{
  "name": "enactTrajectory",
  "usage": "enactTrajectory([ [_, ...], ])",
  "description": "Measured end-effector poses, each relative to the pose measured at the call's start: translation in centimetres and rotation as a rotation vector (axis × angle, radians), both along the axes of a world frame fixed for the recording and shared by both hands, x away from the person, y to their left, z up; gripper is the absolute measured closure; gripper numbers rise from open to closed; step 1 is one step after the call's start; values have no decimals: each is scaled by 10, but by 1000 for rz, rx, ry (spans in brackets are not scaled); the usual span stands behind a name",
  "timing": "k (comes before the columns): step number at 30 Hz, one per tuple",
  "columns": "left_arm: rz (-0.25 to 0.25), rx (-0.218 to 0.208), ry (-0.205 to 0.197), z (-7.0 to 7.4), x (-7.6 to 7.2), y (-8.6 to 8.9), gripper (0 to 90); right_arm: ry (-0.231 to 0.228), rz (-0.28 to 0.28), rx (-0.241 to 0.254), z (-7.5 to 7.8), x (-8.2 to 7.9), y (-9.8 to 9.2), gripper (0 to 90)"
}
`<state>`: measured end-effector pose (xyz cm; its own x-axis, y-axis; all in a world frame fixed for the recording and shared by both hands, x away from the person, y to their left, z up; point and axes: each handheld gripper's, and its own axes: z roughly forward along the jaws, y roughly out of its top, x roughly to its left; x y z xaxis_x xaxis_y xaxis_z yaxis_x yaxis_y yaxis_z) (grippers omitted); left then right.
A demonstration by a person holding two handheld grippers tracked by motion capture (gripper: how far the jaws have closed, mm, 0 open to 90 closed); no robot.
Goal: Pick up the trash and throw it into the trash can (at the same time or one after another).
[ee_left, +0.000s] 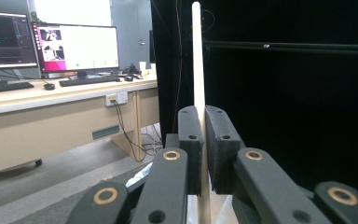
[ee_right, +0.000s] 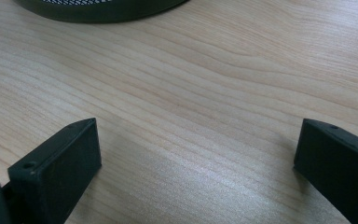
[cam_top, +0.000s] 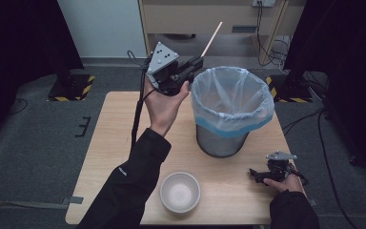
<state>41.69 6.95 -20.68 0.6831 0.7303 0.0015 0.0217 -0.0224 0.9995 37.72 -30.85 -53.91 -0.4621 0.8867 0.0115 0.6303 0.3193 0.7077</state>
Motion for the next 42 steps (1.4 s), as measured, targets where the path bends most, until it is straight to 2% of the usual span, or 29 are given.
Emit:
enactTrajectory([
  [5, -3, 15, -9, 0, 9, -14, 853, -2, 2, 0, 0, 0, 0, 7],
  [18, -38, 23, -10, -1, 29, -46, 853, -1, 7, -3, 0, 0, 0, 7],
  [27, -44, 25, 29, -13, 48, -64, 852, -1, 6, 0, 0, 0, 1, 7],
  [34, -35, 35, 59, -17, 61, -71, 847, 2, 9, 1, 0, 1, 1, 7],
  [35, -38, 44, 61, -18, 63, -73, 810, 2, 9, 1, 0, 1, 1, 7],
  [37, -36, 42, 39, -18, 64, -73, 716, 3, 13, -1, 0, 1, 1, 7],
  [42, -69, 15, 45, -18, 59, -65, 618, 2, 13, 0, 0, 1, 1, 7],
])
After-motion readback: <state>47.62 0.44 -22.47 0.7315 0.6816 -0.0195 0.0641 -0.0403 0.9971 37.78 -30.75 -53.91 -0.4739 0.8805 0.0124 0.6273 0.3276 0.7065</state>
